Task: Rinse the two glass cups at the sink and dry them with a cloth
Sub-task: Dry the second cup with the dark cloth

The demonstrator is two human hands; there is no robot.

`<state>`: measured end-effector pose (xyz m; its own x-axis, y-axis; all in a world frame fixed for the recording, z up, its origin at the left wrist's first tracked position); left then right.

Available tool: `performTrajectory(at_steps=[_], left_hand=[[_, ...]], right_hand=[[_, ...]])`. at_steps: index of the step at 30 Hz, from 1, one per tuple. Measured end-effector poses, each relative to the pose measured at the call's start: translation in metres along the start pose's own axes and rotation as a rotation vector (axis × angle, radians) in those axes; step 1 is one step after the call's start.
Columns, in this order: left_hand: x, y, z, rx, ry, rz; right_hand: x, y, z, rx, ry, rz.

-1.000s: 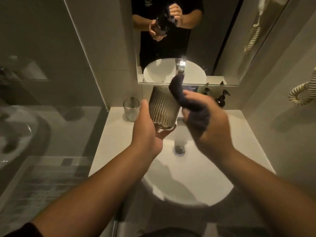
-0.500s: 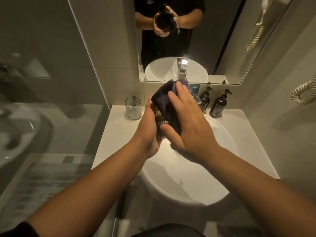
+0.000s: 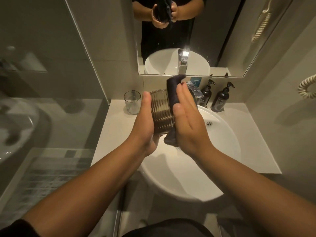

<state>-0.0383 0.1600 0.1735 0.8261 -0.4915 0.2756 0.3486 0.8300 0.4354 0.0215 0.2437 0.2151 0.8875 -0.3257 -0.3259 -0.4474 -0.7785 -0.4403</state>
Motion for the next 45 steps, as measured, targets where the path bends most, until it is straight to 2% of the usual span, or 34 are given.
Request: performTrajectory(at_steps=[2,4,6,9,11,13,16,19,29,31,34,36,39,42,45], left_hand=[[-0.004,-0.001,0.0,0.021,-0.033,-0.027],[-0.007,-0.001,0.001,0.036,-0.077,-0.067],[-0.01,0.0,0.002,-0.005,-0.082,-0.061],[-0.012,0.001,0.005,-0.137,0.007,0.053],[-0.012,0.002,0.005,-0.161,0.05,0.103],[-0.011,0.007,0.003,-0.165,0.044,0.046],[-0.013,0.01,0.001,-0.12,0.021,-0.009],[-0.014,0.011,0.001,-0.091,0.023,-0.014],[-0.012,0.011,-0.003,0.031,-0.116,-0.088],[-0.015,0.012,0.0,0.008,-0.112,-0.089],[-0.018,0.012,0.011,-0.176,0.0,0.07],[-0.017,0.014,0.016,-0.19,0.063,0.119],[-0.015,0.023,0.017,-0.165,0.092,0.021],[-0.018,0.023,0.017,-0.08,0.094,-0.013],[-0.023,0.021,0.013,-0.023,0.063,-0.039]], right_hand=[[-0.006,-0.004,0.005,-0.262,0.076,-0.002],[-0.009,-0.005,0.007,-0.32,0.084,0.0],[-0.009,-0.006,0.01,-0.176,0.049,0.008],[-0.005,-0.005,0.015,0.147,0.01,0.019],[0.0,-0.002,0.007,0.353,-0.086,0.024],[0.005,0.001,-0.003,0.524,-0.244,0.049],[0.009,0.004,-0.009,0.608,-0.374,0.085],[0.009,0.001,-0.009,0.532,-0.35,0.1],[-0.001,-0.016,0.016,-0.114,0.092,0.037],[-0.003,-0.019,0.016,-0.111,0.089,0.05],[-0.004,-0.02,0.011,0.083,0.027,0.087],[-0.005,-0.019,0.002,0.215,-0.08,0.121],[-0.006,-0.016,-0.009,0.349,-0.245,0.159],[-0.001,-0.011,-0.013,0.449,-0.372,0.172],[0.002,-0.008,-0.012,0.494,-0.416,0.166]])
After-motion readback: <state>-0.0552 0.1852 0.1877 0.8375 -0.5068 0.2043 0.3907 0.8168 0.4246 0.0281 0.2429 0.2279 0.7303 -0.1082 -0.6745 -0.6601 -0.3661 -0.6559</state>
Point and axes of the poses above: each hand's wrist, its own x-axis away from the middle knuckle, its own y-axis out of the palm, z = x × y, the point moved 6 cm from there along -x, towards the middle knuckle, and after that the axes turned 1 degree about x, right-handed, at the moved point
